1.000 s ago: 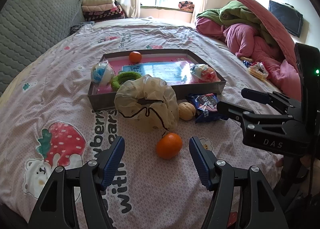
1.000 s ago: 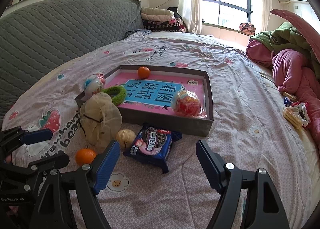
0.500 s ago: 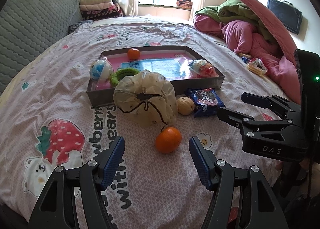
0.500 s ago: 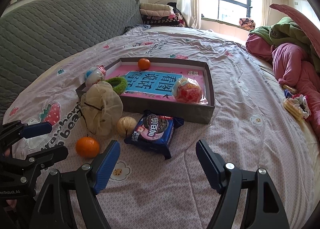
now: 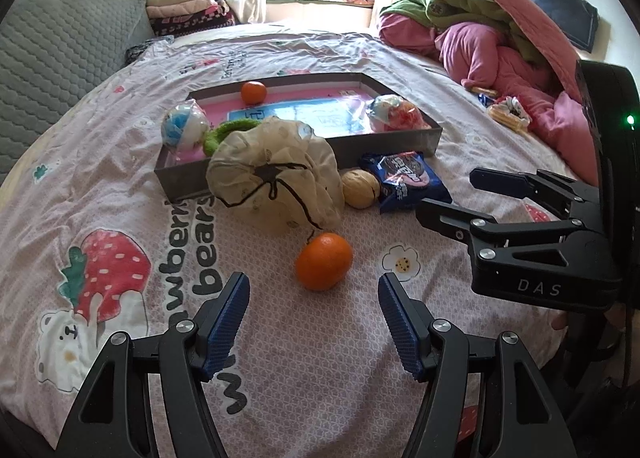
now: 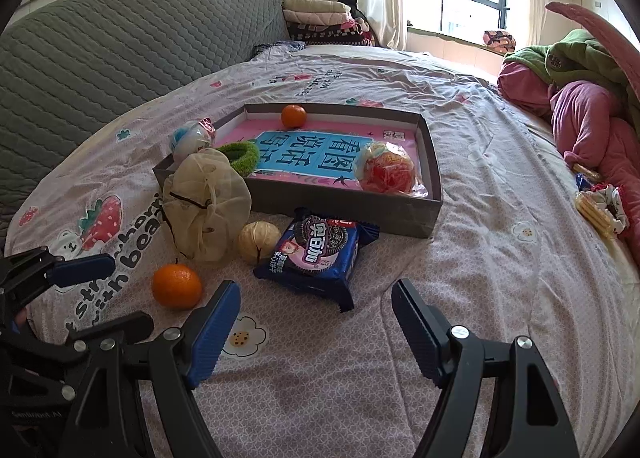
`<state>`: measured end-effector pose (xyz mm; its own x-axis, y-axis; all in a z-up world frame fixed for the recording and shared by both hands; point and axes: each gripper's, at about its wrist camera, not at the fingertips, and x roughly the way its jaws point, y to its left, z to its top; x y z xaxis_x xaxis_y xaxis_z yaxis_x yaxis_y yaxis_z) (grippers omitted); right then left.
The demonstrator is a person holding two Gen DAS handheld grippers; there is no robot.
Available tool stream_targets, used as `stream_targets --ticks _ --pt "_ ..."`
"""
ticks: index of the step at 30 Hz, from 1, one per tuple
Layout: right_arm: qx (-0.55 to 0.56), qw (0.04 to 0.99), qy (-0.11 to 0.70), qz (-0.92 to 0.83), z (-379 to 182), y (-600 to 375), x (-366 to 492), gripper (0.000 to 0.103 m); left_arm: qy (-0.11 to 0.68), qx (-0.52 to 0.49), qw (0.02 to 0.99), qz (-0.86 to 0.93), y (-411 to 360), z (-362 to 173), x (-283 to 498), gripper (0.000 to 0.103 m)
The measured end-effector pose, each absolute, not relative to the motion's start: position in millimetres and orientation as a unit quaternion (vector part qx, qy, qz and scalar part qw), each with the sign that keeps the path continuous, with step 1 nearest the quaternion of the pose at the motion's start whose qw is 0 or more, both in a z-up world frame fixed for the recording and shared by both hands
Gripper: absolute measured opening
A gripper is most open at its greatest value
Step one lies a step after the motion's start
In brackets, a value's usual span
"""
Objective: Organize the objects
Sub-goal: 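Lower the right gripper over the cookie packet while the left gripper approaches the mandarin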
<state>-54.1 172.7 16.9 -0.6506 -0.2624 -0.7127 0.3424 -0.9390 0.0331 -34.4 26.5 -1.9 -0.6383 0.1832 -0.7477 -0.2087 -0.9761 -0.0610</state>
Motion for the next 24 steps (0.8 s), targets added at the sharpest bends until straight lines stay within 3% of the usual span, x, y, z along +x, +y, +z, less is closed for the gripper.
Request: stream_targets --ticks 24 --pt "0.404 0.166 0.035 -0.899 -0.5 167.1 -72.1 0.078 0.007 -0.420 0.117 0.900 27.4 -20.6 -45.4 0.068"
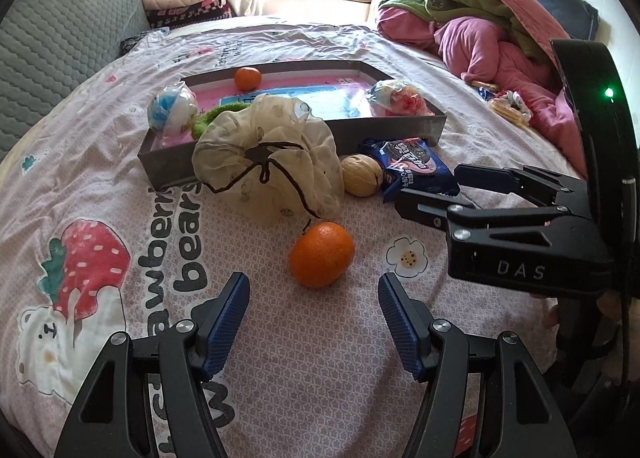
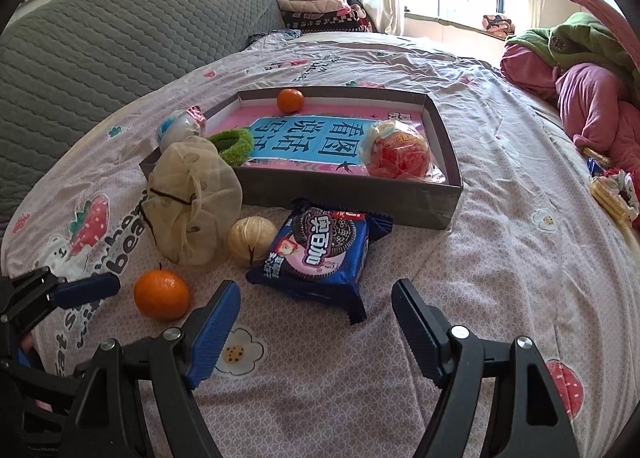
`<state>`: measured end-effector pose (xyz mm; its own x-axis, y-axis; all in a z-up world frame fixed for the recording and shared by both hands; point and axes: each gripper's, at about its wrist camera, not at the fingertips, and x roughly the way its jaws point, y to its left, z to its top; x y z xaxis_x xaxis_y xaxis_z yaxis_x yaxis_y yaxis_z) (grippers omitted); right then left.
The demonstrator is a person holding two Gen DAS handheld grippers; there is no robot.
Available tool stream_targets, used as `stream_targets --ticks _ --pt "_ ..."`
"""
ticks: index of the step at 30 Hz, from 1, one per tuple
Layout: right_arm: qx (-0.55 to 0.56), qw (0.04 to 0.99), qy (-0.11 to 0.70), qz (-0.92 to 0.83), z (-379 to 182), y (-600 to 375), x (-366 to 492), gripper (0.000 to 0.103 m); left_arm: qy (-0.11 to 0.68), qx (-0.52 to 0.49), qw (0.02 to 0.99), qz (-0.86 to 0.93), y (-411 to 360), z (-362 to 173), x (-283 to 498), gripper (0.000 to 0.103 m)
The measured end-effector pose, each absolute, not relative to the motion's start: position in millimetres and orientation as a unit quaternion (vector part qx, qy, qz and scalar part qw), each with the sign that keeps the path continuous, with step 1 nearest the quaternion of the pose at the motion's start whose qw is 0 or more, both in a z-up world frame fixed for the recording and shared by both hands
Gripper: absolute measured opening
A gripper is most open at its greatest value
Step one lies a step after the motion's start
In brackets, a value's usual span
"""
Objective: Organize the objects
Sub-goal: 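Lower the right gripper over the cookie packet while the left gripper approaches the mandarin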
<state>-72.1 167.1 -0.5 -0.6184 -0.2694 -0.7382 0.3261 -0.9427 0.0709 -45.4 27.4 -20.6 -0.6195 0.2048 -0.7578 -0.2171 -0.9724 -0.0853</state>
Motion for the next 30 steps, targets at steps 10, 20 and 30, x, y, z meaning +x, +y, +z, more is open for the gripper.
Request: stream_targets --ticks 10,20,30 --pt "0.398 0.168 0.016 -0.902 1.4 166.9 -75.8 0.078 -0.003 -0.413 0.109 0.904 26.2 -19.6 -49.1 0.068" --pt "0.407 0.162 0.012 -0.899 -5.8 163.2 -83.4 0.078 -0.001 -0.413 0.111 0.904 30.4 -21.5 -53.7 0.068" --pt "0.409 0.154 0.016 -0.899 -8.2 163.6 -85.5 0.078 -0.004 -0.412 0.107 0.905 31.1 -23.3 -56.9 0.068"
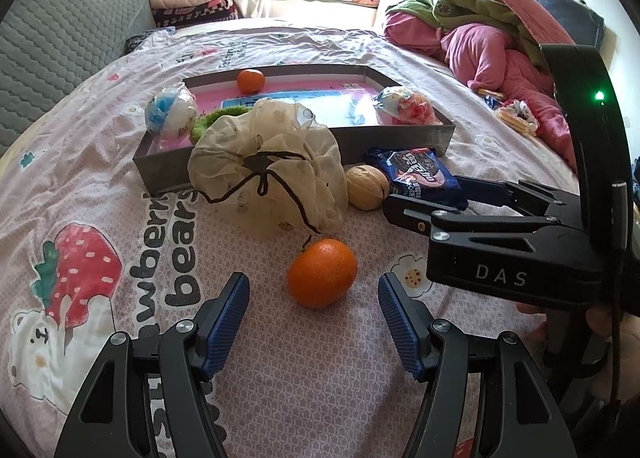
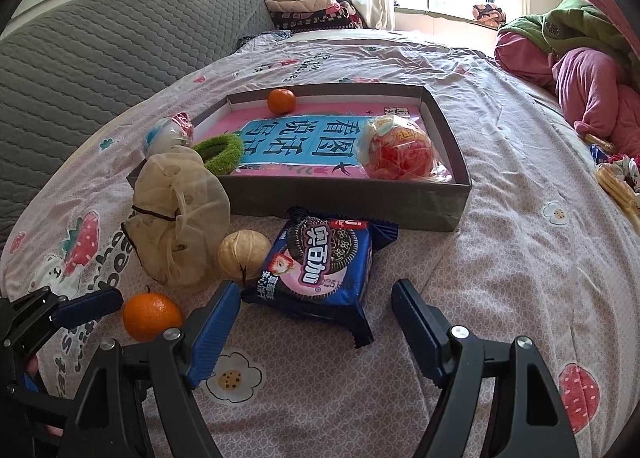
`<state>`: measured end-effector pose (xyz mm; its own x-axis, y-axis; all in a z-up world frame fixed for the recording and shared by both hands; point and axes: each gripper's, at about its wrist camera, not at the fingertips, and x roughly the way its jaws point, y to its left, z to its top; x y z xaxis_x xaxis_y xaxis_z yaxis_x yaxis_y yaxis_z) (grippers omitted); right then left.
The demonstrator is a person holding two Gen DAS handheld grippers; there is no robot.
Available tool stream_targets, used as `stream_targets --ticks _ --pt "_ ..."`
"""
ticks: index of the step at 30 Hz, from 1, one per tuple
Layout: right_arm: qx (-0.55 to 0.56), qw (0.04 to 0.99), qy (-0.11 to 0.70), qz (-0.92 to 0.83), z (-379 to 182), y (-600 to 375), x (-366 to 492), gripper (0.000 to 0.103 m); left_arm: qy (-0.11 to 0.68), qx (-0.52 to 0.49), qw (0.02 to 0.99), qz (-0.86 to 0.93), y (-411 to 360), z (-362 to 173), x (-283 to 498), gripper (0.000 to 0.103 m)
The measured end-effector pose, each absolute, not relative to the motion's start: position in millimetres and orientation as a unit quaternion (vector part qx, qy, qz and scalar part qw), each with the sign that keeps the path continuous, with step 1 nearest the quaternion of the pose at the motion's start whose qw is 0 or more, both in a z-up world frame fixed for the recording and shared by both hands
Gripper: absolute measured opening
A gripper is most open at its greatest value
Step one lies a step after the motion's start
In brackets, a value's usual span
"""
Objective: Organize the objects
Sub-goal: 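Lower the right gripper over the cookie packet while the left gripper approaches the mandarin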
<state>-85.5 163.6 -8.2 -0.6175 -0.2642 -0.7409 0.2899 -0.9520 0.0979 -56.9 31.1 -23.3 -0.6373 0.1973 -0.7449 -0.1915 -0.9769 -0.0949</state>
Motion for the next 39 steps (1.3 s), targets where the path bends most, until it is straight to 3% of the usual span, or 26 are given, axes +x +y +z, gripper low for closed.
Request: stream_targets --ticks 12,32,39 --pt "0.415 0.124 -0.022 -0.901 -8.9 184.5 -91.7 0.078 -0.001 -0.417 0.111 0.902 32.9 -28.7 -60.1 0.068" --pt "0.412 0.111 0.009 -0.905 -15.2 174.7 -106.0 0.077 -0.001 -0.408 0.099 0.908 29.2 -34.8 -74.5 0.068" --pt "0.414 0.112 0.018 -0.903 -17.8 172.8 -109.5 0.072 0.007 -0.400 0.102 0.911 31.6 -37.3 -76.4 0.068"
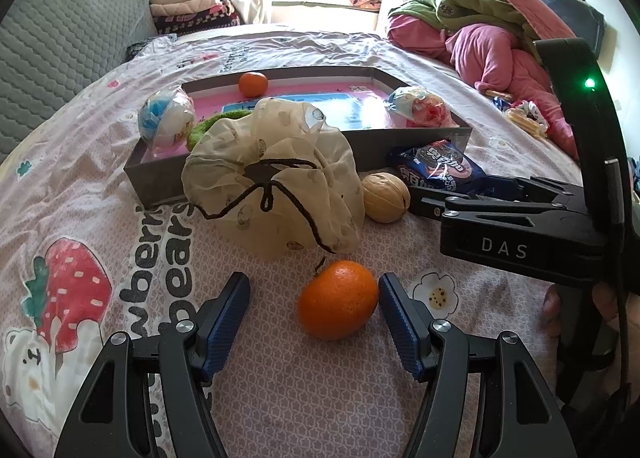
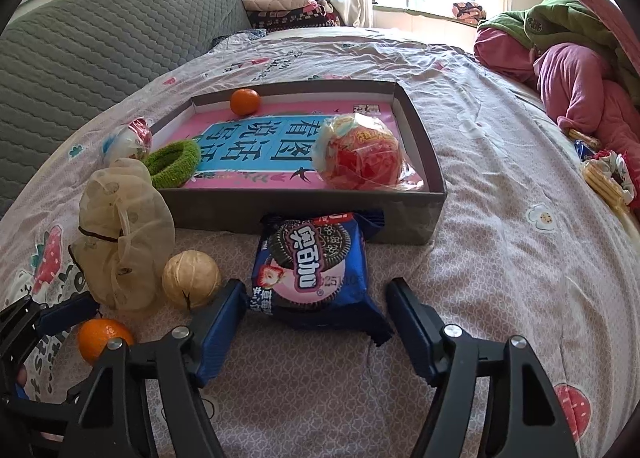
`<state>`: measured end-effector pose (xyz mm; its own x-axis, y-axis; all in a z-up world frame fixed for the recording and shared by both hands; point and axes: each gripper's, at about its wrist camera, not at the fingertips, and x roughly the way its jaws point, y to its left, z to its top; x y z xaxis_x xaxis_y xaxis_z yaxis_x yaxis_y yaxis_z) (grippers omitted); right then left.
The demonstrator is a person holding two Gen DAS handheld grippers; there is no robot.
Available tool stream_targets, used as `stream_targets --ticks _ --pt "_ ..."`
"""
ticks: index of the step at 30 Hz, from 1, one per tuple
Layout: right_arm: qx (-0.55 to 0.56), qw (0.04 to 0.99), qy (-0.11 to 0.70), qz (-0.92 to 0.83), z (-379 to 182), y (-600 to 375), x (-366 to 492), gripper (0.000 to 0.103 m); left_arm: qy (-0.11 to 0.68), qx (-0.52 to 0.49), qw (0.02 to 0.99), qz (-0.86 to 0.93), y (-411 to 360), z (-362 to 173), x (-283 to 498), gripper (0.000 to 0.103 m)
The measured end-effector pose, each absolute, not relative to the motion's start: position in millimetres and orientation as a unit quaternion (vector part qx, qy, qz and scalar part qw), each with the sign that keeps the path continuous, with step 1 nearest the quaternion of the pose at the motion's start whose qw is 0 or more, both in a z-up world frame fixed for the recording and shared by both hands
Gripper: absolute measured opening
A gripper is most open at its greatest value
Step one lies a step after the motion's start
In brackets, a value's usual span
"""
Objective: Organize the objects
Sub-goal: 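Lower the right gripper over the cookie packet while the left gripper approaches the mandarin, then close the right gripper on the Oreo packet while the left gripper grasps the mandarin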
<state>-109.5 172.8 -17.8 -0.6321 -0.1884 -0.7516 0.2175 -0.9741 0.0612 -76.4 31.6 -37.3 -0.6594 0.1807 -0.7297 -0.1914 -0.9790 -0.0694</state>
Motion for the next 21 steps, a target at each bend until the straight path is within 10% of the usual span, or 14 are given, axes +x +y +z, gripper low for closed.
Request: stream_targets --ticks 21 --pt "0.413 0.116 0.031 -0.903 -21.3 165.3 -114.7 0.064 0.012 -0.387 0.126 0.913 44.0 -39.0 -75.8 0.058"
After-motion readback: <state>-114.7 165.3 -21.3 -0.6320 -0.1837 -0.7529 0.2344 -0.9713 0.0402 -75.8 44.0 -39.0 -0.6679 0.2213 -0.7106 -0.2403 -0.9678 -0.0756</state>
